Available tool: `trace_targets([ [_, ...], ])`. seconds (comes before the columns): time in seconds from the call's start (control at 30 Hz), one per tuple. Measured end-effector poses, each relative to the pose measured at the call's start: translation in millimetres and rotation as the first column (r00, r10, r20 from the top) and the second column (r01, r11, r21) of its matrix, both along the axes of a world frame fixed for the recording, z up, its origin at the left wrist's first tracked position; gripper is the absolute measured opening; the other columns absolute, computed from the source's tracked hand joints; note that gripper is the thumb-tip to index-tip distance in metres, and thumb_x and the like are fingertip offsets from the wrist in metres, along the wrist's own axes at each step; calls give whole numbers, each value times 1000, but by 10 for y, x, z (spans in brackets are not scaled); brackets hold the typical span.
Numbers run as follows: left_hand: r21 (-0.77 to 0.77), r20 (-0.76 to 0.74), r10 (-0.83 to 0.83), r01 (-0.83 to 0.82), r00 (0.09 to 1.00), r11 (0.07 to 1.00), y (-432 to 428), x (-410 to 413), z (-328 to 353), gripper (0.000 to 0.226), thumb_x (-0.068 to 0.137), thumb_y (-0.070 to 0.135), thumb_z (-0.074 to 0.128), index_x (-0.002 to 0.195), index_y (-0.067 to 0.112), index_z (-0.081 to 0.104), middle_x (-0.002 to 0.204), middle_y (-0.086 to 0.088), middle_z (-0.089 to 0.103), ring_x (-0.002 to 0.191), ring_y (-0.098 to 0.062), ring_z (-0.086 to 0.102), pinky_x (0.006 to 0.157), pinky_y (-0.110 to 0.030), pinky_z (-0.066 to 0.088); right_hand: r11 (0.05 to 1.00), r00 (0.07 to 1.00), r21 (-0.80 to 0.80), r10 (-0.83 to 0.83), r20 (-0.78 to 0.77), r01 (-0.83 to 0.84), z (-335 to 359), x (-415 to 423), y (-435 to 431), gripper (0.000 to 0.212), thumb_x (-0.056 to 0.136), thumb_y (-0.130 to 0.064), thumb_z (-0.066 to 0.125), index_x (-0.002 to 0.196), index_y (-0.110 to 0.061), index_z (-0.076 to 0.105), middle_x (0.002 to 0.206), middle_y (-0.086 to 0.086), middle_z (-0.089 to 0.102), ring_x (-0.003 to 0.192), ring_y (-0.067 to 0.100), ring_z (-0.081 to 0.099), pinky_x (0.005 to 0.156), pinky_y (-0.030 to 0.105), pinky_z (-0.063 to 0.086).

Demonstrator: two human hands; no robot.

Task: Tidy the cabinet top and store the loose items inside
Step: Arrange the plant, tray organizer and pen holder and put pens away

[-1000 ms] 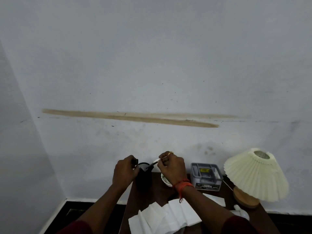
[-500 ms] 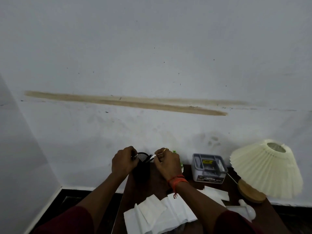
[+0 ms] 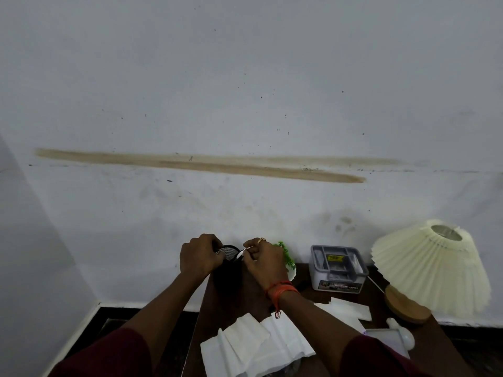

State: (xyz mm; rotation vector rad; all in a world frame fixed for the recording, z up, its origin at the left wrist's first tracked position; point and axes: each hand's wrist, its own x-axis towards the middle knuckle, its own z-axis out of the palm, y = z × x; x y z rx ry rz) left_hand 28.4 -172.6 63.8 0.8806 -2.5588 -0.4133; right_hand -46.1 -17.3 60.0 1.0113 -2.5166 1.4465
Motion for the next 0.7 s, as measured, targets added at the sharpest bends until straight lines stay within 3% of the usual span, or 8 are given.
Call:
trace_targets([
  [0.2,52,-46,12,-10,999,999,-11,7,-19,31,72,42,71,100,28,71,98,10,73,93,-14,68,78,-28,53,1000,1000,-2,4,-8,-4,-13,12,23,15,80,-19,63,92,-17,73,80,1,75,74,10,70,78,19,53],
  [0.3,55,-97,17,-12,995,998,13,19,-42,26,73,39,70,97,30,71,96,11,73,93,-14,68,79,-28,54,1000,1000,-11,7,22,-7,-47,34,79,13,80,-15,63,90,-15,72,77,-3,73,66,0,63,73,11,49],
  [0.4,7,-176,-35,37,984,999,102,38,-79,24,72,37,69,94,30,71,93,10,71,92,-16,63,74,-29,50,1000,999,7,-7,42,7,-182,46,181,10,79,-15,62,84,-15,71,66,-13,63,61,-4,59,71,17,53],
  [0.57,-99,-284,-189,167,940,981,493,92,-193,14,76,37,66,85,27,61,82,11,60,82,-11,54,65,-26,45,992,997,114,-64,45,58,-427,-7,453,9,79,-17,63,81,-19,71,75,-4,73,73,9,67,76,22,54],
  [0.7,-62,-325,-263,257,909,965,840,125,-361,12,81,37,62,79,29,54,76,15,52,72,-4,49,61,-15,39,979,984,139,-159,78,147,-537,-150,719,4,78,-19,66,80,-20,70,71,-3,71,70,10,67,74,26,56],
])
